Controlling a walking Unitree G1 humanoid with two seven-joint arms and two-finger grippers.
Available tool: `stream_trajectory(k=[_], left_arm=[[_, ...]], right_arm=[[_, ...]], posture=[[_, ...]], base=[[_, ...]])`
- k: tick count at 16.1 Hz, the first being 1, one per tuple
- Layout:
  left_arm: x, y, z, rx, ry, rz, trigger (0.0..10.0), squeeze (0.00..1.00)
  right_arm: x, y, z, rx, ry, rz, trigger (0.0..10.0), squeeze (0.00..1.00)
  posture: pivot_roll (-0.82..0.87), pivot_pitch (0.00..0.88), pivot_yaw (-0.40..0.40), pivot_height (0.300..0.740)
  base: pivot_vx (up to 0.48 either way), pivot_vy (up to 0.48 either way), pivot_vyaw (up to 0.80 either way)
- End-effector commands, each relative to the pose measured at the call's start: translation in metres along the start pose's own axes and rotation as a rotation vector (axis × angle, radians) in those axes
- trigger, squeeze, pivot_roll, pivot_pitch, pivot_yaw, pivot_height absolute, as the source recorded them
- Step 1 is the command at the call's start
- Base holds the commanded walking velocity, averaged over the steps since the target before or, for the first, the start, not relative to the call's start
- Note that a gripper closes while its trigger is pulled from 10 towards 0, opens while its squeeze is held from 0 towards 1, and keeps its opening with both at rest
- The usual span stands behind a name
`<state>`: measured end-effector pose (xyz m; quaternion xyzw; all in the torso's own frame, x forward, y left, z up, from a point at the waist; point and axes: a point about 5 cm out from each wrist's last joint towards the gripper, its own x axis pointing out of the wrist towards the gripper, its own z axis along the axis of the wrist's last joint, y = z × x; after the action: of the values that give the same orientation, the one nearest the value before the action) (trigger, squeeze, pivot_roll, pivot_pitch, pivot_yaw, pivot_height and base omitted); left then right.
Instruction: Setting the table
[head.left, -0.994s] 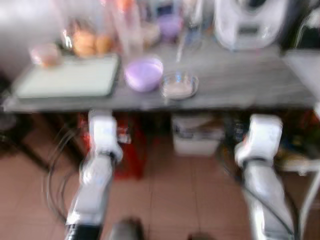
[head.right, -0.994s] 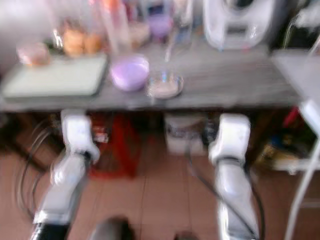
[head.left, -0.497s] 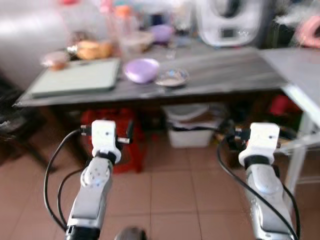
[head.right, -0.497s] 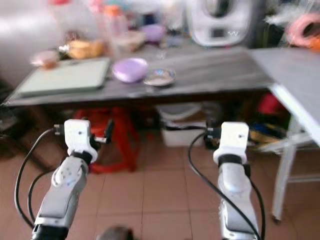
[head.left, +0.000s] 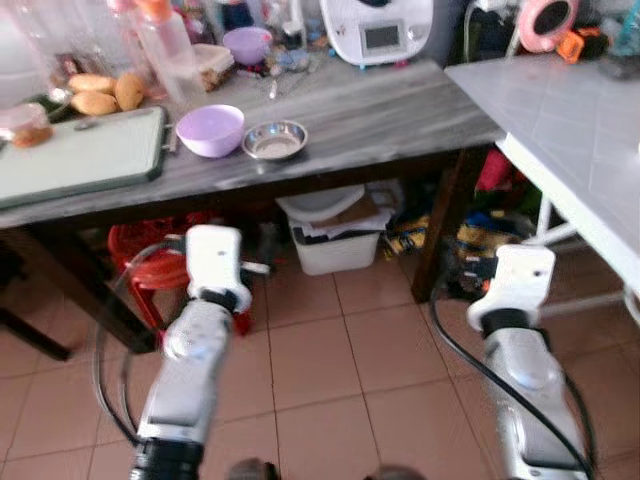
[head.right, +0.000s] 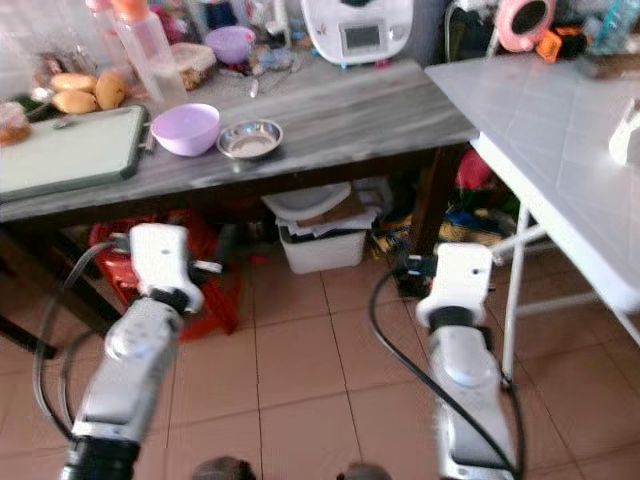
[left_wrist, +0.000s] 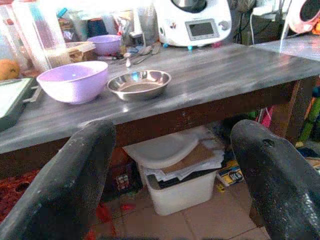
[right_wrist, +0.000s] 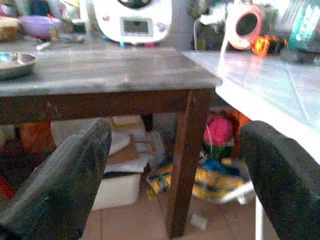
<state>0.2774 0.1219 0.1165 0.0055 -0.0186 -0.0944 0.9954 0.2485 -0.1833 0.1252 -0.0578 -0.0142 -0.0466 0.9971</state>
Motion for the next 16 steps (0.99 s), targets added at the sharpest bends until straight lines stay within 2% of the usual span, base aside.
stream_trajectory(k=[1,2,3,4,6,9,12,14,16], left_arm=[[0.000,0.007,0.001,0.014,0.001,0.020,10.0,0.00],[0.000,0.006,0.001,0.011,0.003,0.015,10.0,0.00],[0.000,0.006,0.001,0.009,0.003,0.012,10.0,0.00],[0.001,0.005,0.001,0.010,0.003,0.012,10.0,0.00],[0.002,0.005,0.001,0.015,0.002,0.011,10.0,0.00],[0.004,0.005,0.001,0.025,0.002,0.012,10.0,0.00],[-0.001,0.011,-0.002,0.047,0.016,0.026,10.0,0.00],[-0.008,0.016,-0.005,0.069,0.036,0.019,10.0,0.00],[-0.016,0.019,-0.009,0.078,0.062,0.005,10.0,0.00]], right_arm=[[0.001,0.013,0.002,0.019,-0.012,0.055,10.0,0.00],[0.001,0.016,0.002,0.091,0.022,0.058,10.0,0.00],[0.003,0.013,0.004,0.021,-0.002,0.015,10.0,0.00],[0.001,0.015,0.002,0.069,0.017,0.045,10.0,0.00],[0.000,0.014,0.003,0.074,0.002,0.046,10.0,0.00],[0.003,0.013,0.005,0.095,-0.002,0.039,10.0,0.00],[-0.004,0.019,0.006,0.139,-0.007,0.046,10.0,0.00],[-0.015,0.025,0.006,0.062,-0.030,0.087,10.0,0.00],[-0.021,0.027,0.004,0.052,-0.022,0.079,10.0,0.00]], posture=[[-0.08,0.000,0.070,0.740],[-0.08,0.000,0.068,0.740],[-0.08,0.000,0.068,0.740],[-0.08,0.000,0.067,0.740],[-0.07,0.000,0.067,0.740],[-0.07,0.000,0.069,0.740],[-0.07,0.000,0.067,0.740],[-0.07,0.000,0.069,0.740],[-0.08,0.000,0.073,0.740]], base=[[0.000,-0.371,0.00],[0.000,-0.375,0.00],[0.000,-0.375,0.00],[0.000,-0.375,0.00],[0.000,-0.375,0.26],[0.000,-0.375,0.72],[0.000,-0.376,0.00],[0.000,-0.377,0.00],[0.000,-0.369,0.80]])
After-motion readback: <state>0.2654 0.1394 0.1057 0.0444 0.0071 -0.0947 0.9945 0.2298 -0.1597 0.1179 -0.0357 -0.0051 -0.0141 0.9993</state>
